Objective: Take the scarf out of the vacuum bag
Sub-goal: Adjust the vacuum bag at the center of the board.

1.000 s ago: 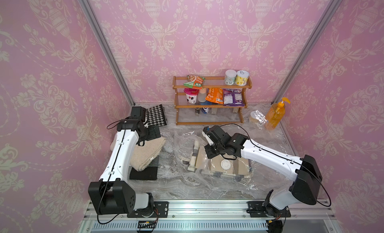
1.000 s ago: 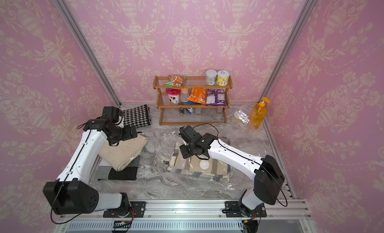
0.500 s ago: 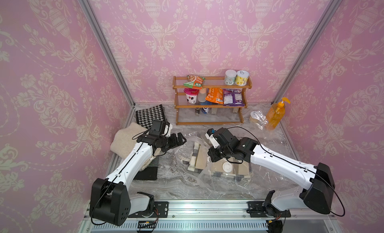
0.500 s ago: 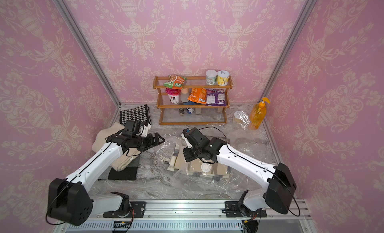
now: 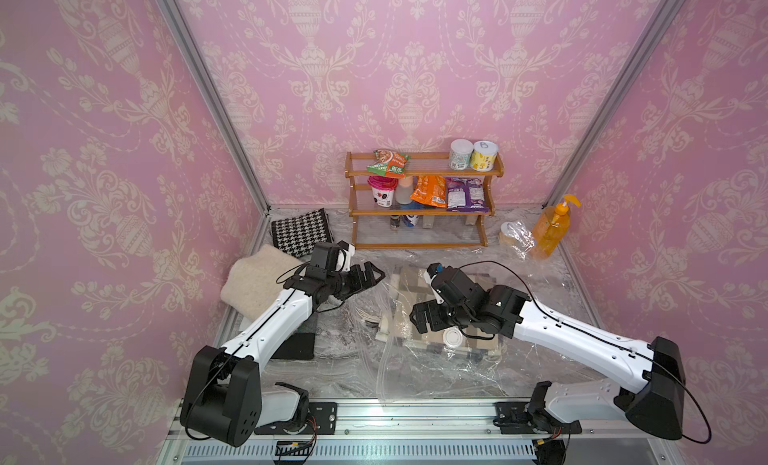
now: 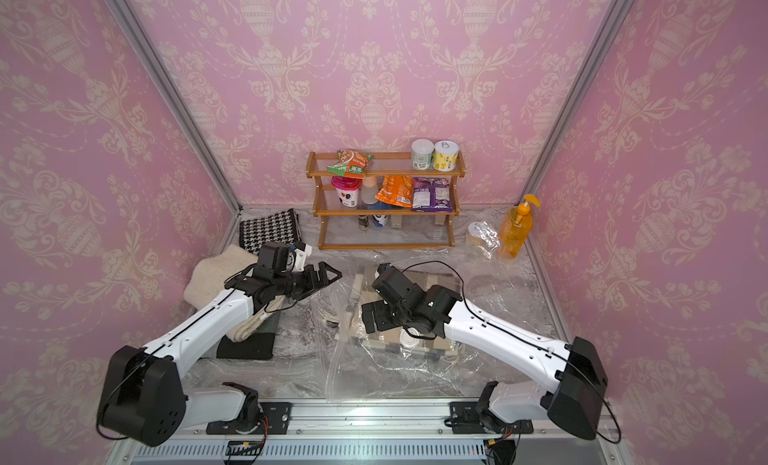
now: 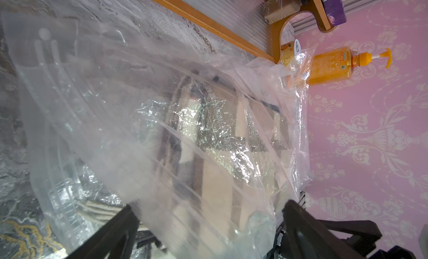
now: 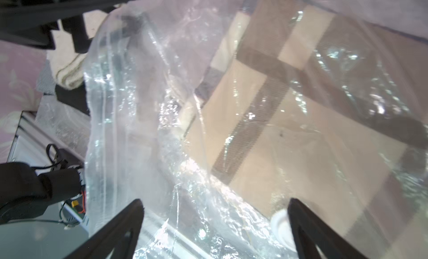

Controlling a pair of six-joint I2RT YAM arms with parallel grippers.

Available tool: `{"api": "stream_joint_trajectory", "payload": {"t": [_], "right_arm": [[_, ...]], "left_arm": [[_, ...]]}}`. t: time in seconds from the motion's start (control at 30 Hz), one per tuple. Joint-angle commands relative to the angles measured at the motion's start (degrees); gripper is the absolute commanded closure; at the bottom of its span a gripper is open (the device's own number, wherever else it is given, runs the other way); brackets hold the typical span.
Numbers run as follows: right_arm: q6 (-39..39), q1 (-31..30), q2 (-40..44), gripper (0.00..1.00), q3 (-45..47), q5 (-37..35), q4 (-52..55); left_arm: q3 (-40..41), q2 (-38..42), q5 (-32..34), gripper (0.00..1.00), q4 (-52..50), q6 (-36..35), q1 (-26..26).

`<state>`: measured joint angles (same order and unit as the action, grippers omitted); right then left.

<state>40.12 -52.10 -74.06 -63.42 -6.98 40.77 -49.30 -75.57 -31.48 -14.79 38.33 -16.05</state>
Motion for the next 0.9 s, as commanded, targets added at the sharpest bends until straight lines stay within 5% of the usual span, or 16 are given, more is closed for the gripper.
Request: {"api": "stream_joint_trajectory", "payload": {"t": [0.0, 0.27, 0.43, 0.87], "right_arm": [[18.6, 0.6, 1.3, 0.00, 2.5, -10.7, 10.9], [38.2, 2.0, -2.6, 0.00, 11.0, -4.2, 6.3], [44.5, 6.0, -2.4, 0.00, 20.7, -1.8, -6.8], [24.1, 20.2, -12.8, 0.00, 13.2, -0.2, -6.7]], "left_arm": [[-1.0, -1.0, -1.9, 0.01, 1.1, -0.2, -0.4], [-1.5, -1.1, -2.4, 0.01, 0.9, -0.7, -0.4], [-1.2, 0.3, -2.4, 0.01, 0.0, -1.1, -0.4], [-1.1, 2.0, -2.1, 0.01, -1.7, -2.5, -0.4]]}}
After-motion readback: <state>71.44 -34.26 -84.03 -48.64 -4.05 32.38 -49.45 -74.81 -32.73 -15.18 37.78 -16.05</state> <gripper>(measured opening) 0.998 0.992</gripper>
